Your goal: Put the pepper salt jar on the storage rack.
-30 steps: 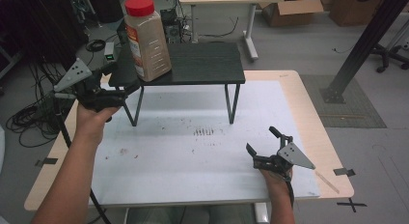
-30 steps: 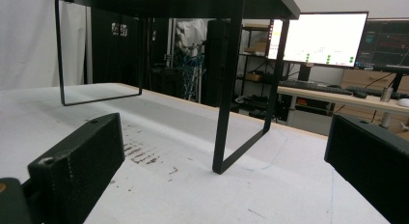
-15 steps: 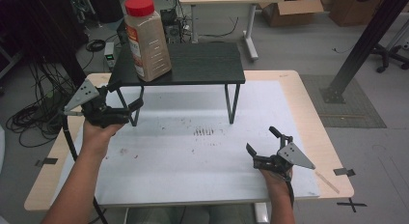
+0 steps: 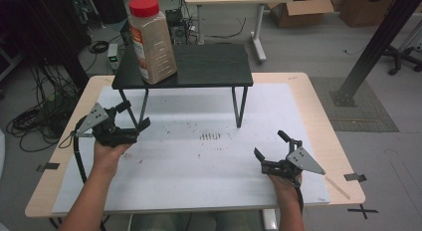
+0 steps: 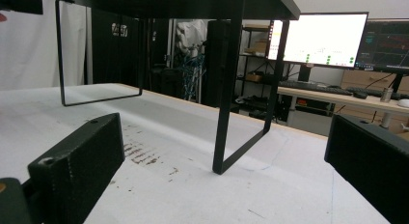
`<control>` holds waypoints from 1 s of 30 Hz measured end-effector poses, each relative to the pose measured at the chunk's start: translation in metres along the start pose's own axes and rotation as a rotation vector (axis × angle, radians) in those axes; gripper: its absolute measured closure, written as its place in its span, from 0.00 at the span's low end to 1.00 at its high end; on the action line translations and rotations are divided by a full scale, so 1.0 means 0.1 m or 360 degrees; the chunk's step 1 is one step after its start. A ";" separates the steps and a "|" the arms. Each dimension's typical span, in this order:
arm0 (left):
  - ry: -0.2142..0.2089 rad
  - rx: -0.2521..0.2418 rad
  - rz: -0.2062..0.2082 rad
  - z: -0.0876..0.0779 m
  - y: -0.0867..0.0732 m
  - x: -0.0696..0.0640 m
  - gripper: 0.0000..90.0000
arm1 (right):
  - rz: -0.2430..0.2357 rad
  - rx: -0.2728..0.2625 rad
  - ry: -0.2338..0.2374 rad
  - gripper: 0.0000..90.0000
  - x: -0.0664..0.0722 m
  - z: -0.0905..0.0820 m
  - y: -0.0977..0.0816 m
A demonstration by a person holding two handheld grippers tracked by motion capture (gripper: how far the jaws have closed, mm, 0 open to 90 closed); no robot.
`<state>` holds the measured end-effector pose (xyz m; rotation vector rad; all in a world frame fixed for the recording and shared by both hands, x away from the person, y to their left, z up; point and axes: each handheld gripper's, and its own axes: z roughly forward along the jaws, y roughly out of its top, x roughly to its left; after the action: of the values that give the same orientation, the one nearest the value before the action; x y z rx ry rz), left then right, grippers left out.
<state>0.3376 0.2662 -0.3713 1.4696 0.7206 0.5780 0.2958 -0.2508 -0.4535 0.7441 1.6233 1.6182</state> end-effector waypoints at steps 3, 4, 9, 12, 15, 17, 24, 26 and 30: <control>-0.0001 -0.0002 -0.0009 -0.01 -0.05 0.00 0.00 | 0.0000 0.0001 0.0000 0.00 0.00 0.00 0.00; -0.0007 -0.0004 -0.0012 -0.02 -0.07 0.00 0.00 | -0.0001 0.0001 0.0000 0.00 0.00 0.00 0.00; -0.0016 0.0021 -0.0013 -0.03 -0.22 -0.02 0.00 | 0.0000 0.0002 0.0000 0.00 0.00 0.00 0.00; -0.0016 0.0022 -0.0008 -0.04 -0.28 -0.03 0.00 | 0.0001 0.0003 0.0000 0.00 0.00 0.00 0.00; -0.0017 0.0041 -0.0010 -0.05 -0.37 -0.04 0.00 | 0.0000 0.0003 0.0000 0.00 0.00 0.00 0.00; -0.0011 0.0070 -0.0013 -0.05 -0.47 -0.05 0.00 | 0.0000 0.0004 0.0000 0.00 0.00 0.00 0.00; -0.0008 0.0086 0.0000 -0.06 -0.63 -0.09 0.00 | -0.0001 0.0001 0.0000 0.00 0.00 0.00 0.00; -0.0008 0.0099 -0.0012 -0.05 -0.67 -0.09 0.00 | 0.0000 0.0000 0.0000 0.00 0.00 0.00 0.00; -0.0011 0.0107 -0.0015 -0.05 -0.74 -0.10 0.00 | 0.0001 -0.0001 0.0001 0.00 0.00 0.00 0.00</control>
<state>0.3213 0.2592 -0.4437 1.5289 0.7474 0.5455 0.2962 -0.2510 -0.4534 0.7441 1.6232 1.6192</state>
